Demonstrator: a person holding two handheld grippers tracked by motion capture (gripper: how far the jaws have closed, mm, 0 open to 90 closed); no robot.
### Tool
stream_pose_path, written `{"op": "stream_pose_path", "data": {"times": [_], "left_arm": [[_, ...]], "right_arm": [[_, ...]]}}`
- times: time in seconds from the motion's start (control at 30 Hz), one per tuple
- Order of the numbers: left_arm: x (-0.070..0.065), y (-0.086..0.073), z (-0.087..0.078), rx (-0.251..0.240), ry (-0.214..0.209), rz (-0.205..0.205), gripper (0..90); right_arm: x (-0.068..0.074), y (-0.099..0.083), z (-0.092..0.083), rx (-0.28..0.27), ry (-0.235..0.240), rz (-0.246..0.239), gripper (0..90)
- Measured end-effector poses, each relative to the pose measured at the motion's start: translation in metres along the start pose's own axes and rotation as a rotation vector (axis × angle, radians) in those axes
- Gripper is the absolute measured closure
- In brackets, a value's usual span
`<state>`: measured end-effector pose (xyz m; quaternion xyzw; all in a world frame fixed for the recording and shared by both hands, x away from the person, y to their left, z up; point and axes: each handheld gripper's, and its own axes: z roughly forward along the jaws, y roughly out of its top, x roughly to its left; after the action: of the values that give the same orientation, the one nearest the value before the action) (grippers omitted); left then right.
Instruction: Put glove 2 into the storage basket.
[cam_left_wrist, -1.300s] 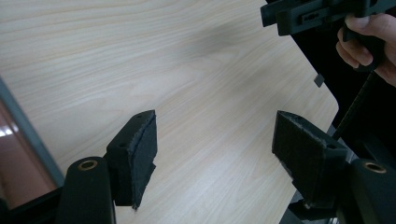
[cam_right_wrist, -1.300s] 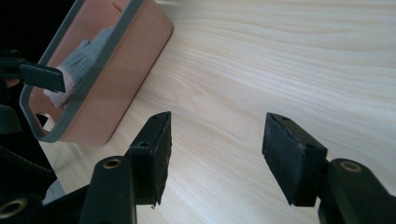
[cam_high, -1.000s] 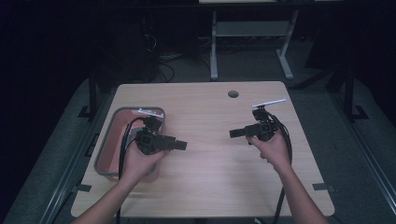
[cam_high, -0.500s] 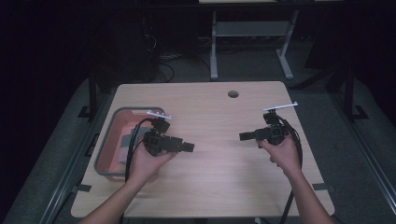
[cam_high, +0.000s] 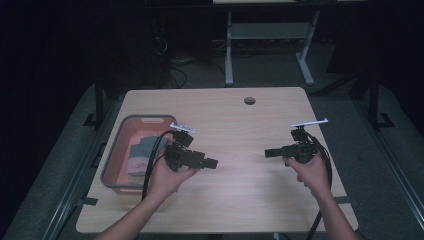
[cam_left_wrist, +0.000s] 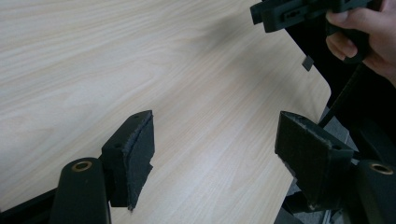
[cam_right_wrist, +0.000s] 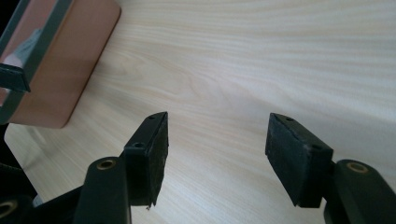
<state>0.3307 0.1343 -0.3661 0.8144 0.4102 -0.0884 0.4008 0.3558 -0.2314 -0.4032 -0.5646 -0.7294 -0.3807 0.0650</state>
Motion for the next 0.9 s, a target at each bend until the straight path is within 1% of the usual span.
{"op": "stream_pose_path", "data": {"times": [0.1,0.23,0.33,0.4,0.5,0.6,0.63,0.77,0.8,0.9], "left_arm": [[-0.003,-0.002,0.003,0.003,-0.004,0.003,28.6],[-0.007,-0.004,0.007,0.007,-0.004,0.017,28.6],[-0.010,-0.006,0.010,0.002,-0.006,0.026,28.7],[-0.011,-0.008,0.014,0.004,-0.015,0.029,28.6],[-0.013,-0.012,0.020,0.008,-0.052,0.022,26.9],[-0.016,-0.016,0.025,0.017,-0.060,0.027,26.4],[-0.016,-0.018,0.029,0.028,-0.060,0.036,26.4],[-0.017,-0.021,0.034,0.026,-0.067,0.036,26.6],[-0.017,-0.023,0.035,0.024,-0.070,0.038,26.6],[-0.018,-0.027,0.040,0.025,-0.073,0.044,26.6]], "right_arm": [[-0.004,-0.007,0.001,0.002,-0.005,0.011,39.0],[-0.010,-0.013,0.001,-0.003,-0.006,0.023,38.5],[-0.013,-0.018,0.001,-0.004,-0.011,0.022,38.4],[-0.016,-0.021,0.000,-0.005,-0.014,0.025,38.3],[-0.019,-0.026,-0.001,-0.006,-0.024,0.028,38.3],[-0.022,-0.031,-0.002,-0.007,-0.031,0.018,38.2],[-0.023,-0.033,-0.001,-0.004,-0.033,0.022,38.1],[-0.025,-0.038,-0.001,-0.001,-0.046,0.012,37.8],[-0.026,-0.039,-0.001,0.000,-0.050,0.016,37.7],[-0.027,-0.043,-0.002,-0.008,-0.054,0.013,37.4]]}}
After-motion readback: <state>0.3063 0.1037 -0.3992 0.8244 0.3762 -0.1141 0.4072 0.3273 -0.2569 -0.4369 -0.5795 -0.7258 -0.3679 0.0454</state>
